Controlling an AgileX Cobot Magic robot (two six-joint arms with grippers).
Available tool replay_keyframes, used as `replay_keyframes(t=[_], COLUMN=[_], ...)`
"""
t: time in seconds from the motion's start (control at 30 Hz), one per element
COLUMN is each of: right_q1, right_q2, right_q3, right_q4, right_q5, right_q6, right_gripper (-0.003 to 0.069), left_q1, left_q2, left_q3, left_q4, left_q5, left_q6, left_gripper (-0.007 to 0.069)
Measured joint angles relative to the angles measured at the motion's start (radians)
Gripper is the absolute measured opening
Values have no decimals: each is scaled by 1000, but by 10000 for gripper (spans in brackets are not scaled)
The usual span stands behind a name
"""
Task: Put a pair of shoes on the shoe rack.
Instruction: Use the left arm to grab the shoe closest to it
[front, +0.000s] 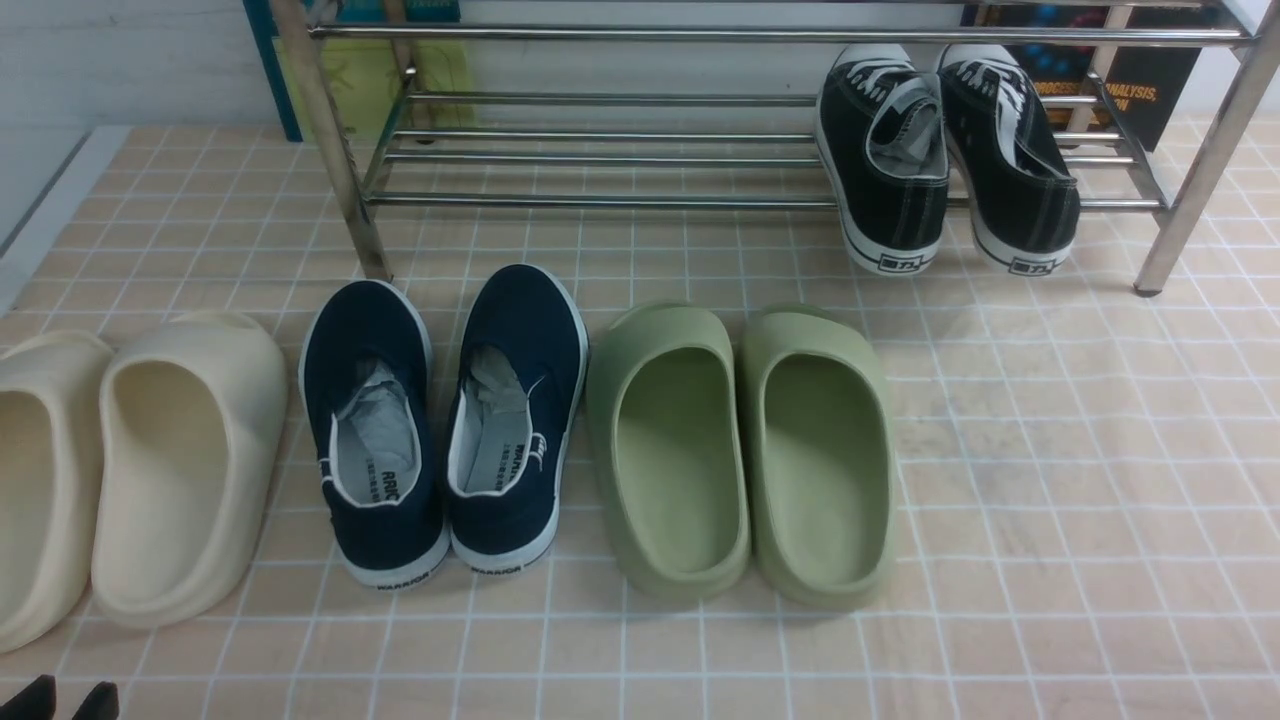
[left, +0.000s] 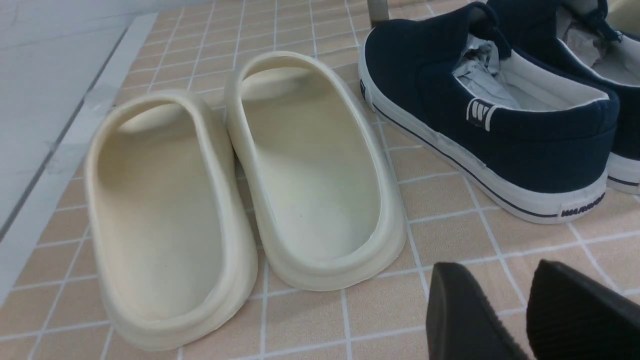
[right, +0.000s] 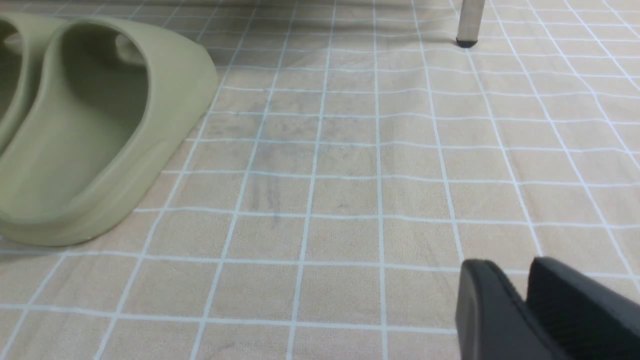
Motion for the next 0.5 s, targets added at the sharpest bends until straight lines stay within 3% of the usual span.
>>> replay_keyframes(t=[0.27, 0.5], right_q1=[0, 0], right_q2=[0, 0], right_q3=[0, 0], right_q4=[0, 1], right_q5=[0, 0], right_q6=[0, 0], right_gripper=[146, 146], left_q1=[0, 0], left_q2=[0, 0], left_q3=[2, 3], left_q4=[16, 23], left_q5=[-185, -552], left_q6=[0, -1], left_gripper=[239, 239])
